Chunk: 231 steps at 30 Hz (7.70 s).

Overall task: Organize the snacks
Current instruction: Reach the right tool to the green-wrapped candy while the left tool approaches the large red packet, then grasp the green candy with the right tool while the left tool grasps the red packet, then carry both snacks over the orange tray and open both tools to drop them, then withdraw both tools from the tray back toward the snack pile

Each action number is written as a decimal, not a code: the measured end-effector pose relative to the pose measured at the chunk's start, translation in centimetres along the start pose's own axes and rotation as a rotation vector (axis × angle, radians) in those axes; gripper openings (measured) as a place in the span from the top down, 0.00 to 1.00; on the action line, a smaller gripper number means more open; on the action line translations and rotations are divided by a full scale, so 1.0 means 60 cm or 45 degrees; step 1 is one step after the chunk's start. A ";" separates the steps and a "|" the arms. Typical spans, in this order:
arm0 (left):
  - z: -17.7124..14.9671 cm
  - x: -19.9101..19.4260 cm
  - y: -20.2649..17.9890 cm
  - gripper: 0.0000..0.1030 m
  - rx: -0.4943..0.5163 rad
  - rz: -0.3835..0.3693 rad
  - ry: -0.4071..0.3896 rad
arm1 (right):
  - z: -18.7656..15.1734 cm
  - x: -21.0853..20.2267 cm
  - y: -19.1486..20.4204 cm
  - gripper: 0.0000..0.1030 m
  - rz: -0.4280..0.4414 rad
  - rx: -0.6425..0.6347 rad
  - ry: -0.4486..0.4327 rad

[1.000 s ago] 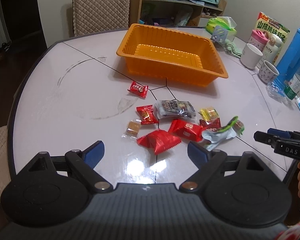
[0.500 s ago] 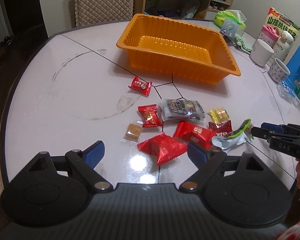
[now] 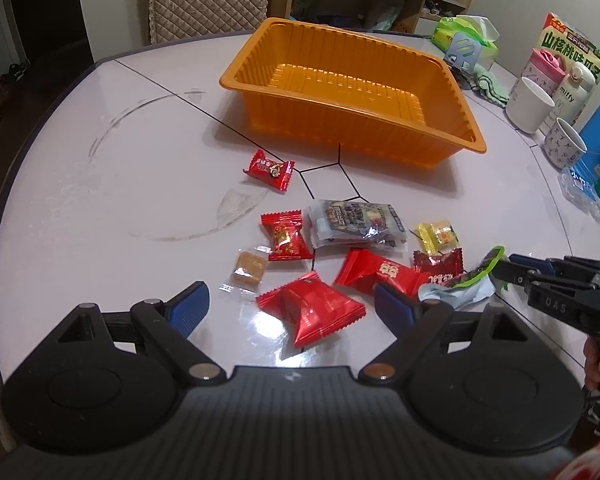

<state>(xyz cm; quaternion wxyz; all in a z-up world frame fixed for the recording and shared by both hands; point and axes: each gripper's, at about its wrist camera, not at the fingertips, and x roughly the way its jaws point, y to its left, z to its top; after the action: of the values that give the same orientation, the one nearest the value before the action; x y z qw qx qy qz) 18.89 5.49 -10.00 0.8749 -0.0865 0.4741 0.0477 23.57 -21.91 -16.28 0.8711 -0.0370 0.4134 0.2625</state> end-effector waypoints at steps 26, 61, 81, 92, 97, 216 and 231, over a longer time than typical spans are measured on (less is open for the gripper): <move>-0.054 0.027 0.022 0.37 0.121 0.068 0.044 | -0.031 -0.060 0.001 0.78 -0.037 0.175 -0.007; -0.049 0.017 -0.012 0.78 0.474 -0.073 0.000 | -0.041 -0.110 0.017 0.78 -0.045 0.245 -0.039; 0.074 -0.046 -0.006 0.78 0.374 -0.151 -0.231 | 0.070 -0.107 0.078 0.78 0.141 0.171 -0.151; 0.176 0.006 -0.030 0.78 0.352 -0.164 -0.285 | 0.169 -0.054 0.089 0.78 0.165 0.167 -0.259; 0.219 0.042 -0.037 0.78 0.338 -0.166 -0.277 | 0.211 -0.015 0.086 0.78 0.145 0.167 -0.278; -0.050 -0.109 0.023 0.39 0.110 -0.138 0.022 | -0.023 -0.148 0.135 0.44 0.071 0.368 0.017; -0.050 -0.099 0.022 0.38 0.121 -0.134 0.037 | -0.032 -0.124 0.140 0.44 0.068 0.414 0.087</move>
<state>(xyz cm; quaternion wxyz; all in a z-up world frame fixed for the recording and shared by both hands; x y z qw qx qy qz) 12.94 6.18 -6.75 0.8724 -0.0702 0.4833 -0.0220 14.27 -18.39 -10.74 0.8437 0.1065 0.4807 0.2139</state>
